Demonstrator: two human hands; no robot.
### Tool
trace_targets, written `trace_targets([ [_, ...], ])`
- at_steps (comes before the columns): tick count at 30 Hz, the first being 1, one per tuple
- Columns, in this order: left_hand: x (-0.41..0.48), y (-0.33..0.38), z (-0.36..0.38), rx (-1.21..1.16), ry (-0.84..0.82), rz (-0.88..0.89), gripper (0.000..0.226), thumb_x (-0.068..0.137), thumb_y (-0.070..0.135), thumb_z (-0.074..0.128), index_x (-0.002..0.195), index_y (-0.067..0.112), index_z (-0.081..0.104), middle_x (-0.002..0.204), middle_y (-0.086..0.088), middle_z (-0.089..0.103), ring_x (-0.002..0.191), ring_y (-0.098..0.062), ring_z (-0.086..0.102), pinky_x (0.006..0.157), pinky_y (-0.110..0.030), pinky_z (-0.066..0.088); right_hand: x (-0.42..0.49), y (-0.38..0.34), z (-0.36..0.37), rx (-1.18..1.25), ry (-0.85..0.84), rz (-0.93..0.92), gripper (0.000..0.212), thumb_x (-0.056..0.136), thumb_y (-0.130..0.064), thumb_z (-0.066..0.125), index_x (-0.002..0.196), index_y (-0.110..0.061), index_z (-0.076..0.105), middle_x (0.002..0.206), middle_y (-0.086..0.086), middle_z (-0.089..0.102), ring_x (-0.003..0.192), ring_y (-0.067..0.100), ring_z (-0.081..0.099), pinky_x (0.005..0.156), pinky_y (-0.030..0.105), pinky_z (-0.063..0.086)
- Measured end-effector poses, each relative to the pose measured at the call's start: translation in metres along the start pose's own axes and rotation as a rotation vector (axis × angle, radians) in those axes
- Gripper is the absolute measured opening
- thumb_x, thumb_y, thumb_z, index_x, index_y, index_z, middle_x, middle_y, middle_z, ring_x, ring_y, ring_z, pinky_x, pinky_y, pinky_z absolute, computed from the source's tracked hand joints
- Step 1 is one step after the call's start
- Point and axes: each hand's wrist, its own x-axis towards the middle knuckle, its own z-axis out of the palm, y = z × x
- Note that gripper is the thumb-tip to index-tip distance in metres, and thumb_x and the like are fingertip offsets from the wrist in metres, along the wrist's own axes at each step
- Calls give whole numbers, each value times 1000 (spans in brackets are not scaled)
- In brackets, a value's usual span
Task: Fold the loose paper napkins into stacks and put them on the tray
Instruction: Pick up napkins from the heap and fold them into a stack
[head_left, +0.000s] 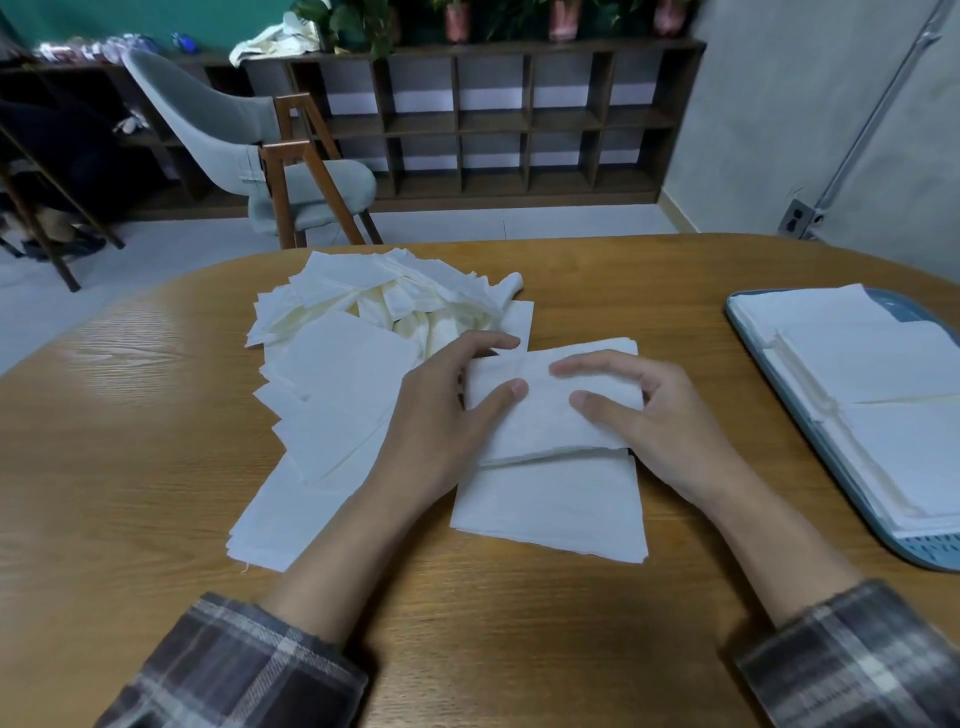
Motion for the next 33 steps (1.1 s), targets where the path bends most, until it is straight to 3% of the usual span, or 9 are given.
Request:
trace_targets([
  [3, -2, -1, 3, 200, -13, 167, 42, 88, 32, 84, 127, 32, 67, 136, 12, 50, 126, 0, 48, 102, -11, 39, 4, 5, -5, -56, 158, 24, 29, 98, -2, 68, 114, -23, 80, 112, -26, 74, 110, -21, 59, 87, -3, 38],
  [8, -4, -3, 2, 220, -324, 145, 23, 87, 34, 85, 107, 28, 76, 101, 15, 69, 98, -6, 65, 87, -30, 54, 10, 18, -11, -170, 245, 38, 32, 99, -1, 65, 113, -25, 80, 115, -29, 70, 107, -28, 53, 86, -9, 31],
  [12, -4, -6, 3, 246, -404, 103, 22, 87, 37, 85, 106, 29, 79, 97, 14, 70, 95, -1, 65, 89, -33, 54, 11, 21, -9, -191, 244, 26, 33, 99, -3, 65, 113, -29, 79, 118, -27, 72, 112, -24, 54, 87, -8, 32],
  [20, -4, -2, 1, 200, -378, 96, 5, 92, 28, 81, 97, 28, 81, 94, 14, 75, 94, -3, 68, 88, -32, 55, 10, 18, -9, -165, 214, 30, 31, 101, -6, 62, 114, -28, 79, 119, -27, 72, 112, -26, 53, 85, -8, 31],
  [24, -4, 7, -5, 46, -327, 60, 2, 92, 24, 81, 94, 24, 81, 96, 17, 78, 98, 0, 71, 91, -25, 54, 9, 12, -8, -78, 220, 1, 18, 104, -22, 65, 112, -25, 80, 116, -22, 75, 113, -19, 58, 87, -4, 35],
  [26, -2, 9, -8, -49, -299, 8, 2, 92, 25, 82, 93, 25, 81, 96, 15, 78, 96, -4, 73, 91, -27, 56, 8, 8, -8, -11, 195, -5, 20, 103, -33, 63, 111, -26, 81, 117, -22, 76, 116, -14, 60, 95, 5, 40],
  [28, 0, 10, -10, -116, -237, -6, 2, 90, 26, 83, 91, 26, 81, 95, 11, 78, 93, -9, 73, 87, -30, 56, 6, 6, -8, 105, 115, 13, 30, 102, -47, 62, 111, -26, 81, 120, -14, 76, 121, 1, 64, 105, 26, 44],
  [30, 2, 9, -11, -172, -169, -17, 3, 89, 23, 85, 91, 23, 82, 93, 10, 78, 90, -12, 72, 81, -27, 54, 3, 3, -6, 172, 23, 38, 36, 100, -53, 64, 111, -24, 82, 115, -4, 78, 115, 16, 70, 97, 35, 51],
  [33, 2, 8, -10, -216, -107, -45, 7, 87, 20, 86, 92, 21, 82, 89, 10, 79, 86, -6, 73, 77, -20, 50, 0, 1, 0, 177, -38, 50, 26, 95, -35, 70, 109, -16, 81, 103, 1, 81, 94, 14, 76, 75, 23, 55],
])
